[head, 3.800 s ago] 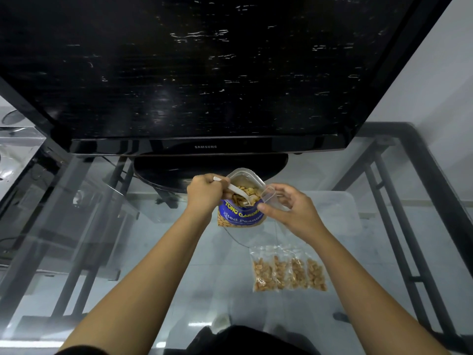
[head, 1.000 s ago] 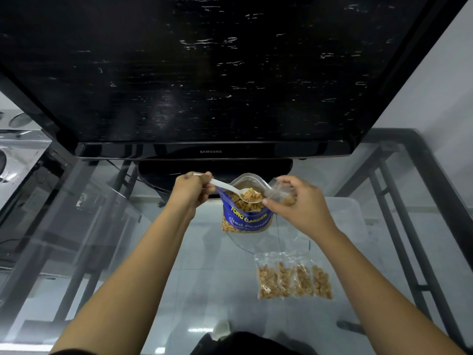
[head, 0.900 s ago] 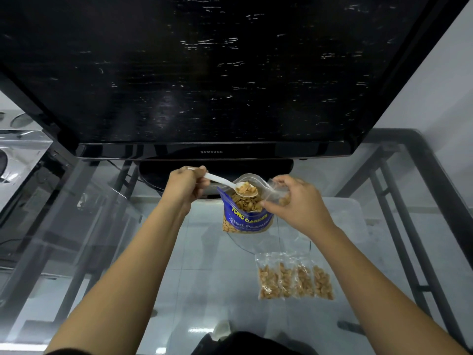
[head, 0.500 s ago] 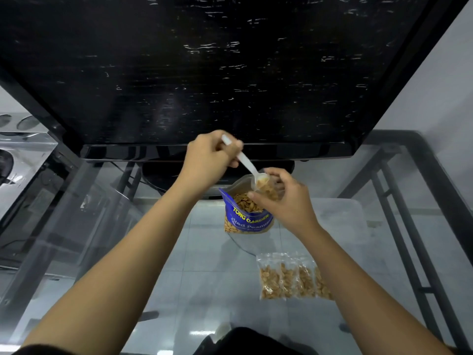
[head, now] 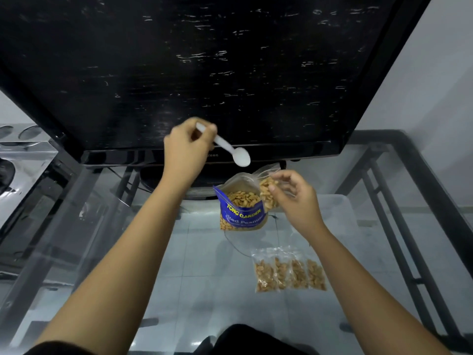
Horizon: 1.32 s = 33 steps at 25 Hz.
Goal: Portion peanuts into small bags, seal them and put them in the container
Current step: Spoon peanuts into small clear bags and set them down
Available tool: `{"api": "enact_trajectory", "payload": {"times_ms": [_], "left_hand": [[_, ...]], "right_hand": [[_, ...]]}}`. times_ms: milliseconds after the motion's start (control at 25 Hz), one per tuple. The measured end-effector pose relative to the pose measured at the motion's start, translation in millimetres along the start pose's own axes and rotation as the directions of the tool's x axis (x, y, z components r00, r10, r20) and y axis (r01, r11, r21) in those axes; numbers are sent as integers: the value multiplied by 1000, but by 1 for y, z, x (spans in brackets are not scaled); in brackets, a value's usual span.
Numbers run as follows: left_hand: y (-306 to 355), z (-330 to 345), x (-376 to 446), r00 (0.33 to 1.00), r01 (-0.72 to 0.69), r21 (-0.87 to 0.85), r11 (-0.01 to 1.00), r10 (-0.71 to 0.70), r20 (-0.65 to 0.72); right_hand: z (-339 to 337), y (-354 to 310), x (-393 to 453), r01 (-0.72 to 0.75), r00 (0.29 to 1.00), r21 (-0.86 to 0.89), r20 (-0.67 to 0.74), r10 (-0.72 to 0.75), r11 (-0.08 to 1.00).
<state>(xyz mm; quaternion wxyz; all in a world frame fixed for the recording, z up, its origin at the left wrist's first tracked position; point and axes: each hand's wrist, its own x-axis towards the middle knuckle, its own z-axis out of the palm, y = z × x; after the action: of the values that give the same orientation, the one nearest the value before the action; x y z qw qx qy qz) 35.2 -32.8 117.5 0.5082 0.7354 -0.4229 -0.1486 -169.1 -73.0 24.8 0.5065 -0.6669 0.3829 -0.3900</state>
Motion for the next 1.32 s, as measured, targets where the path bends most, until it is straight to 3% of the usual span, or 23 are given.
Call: {"api": "enact_trajectory", "payload": {"times_ms": [80,200,320,440,480,560,640,680,720,880,1080,1160,1240,1320], "left_hand": [[-35,19,-11,978,183,-10,983,-181,108],[-69,41,-34,946,251,150,956,-275,171],[-82,44,-49,961,269,158,950,-276,19],[-101,37,-86,946,296,31,955,-289,-147],[-111,38,-102,938,335,-19,942,-335,-94],[-130,41,-135,871,471,-70,879,-450,197],[-141,47,-164,698,620,-83,780,-500,513],[-146,51,-176,646,660,-94,745,-499,577],[-149,53,-184,640,676,-109,729,-508,577],[-162,60,-195,707,626,51,778,-593,385],[-162,74,-208,778,438,305,845,-527,341],[-161,72,-207,790,381,393,837,-515,332],[-155,63,-197,838,312,428,848,-458,298],[-139,50,-170,913,277,363,890,-362,191]], "right_hand": [[-4,1,-11,-24,999,-17,-22,24,1000],[-7,8,-27,-76,997,-17,-18,76,997],[-4,19,-46,-127,992,-5,18,127,992],[7,37,-67,-178,983,22,42,177,984],[13,45,-73,-202,978,21,51,201,979],[27,59,-83,-268,961,18,81,266,963],[40,70,-90,-351,931,11,113,348,936],[45,76,-94,-378,918,-16,121,377,926],[49,82,-95,-383,913,-77,117,390,920],[53,103,-98,-270,927,-455,116,357,849],[60,116,-99,-130,929,-669,175,326,732],[58,114,-99,-124,920,-709,179,347,694],[50,102,-95,-164,931,-671,137,337,724],[39,82,-84,-139,979,-589,39,199,796]]}}
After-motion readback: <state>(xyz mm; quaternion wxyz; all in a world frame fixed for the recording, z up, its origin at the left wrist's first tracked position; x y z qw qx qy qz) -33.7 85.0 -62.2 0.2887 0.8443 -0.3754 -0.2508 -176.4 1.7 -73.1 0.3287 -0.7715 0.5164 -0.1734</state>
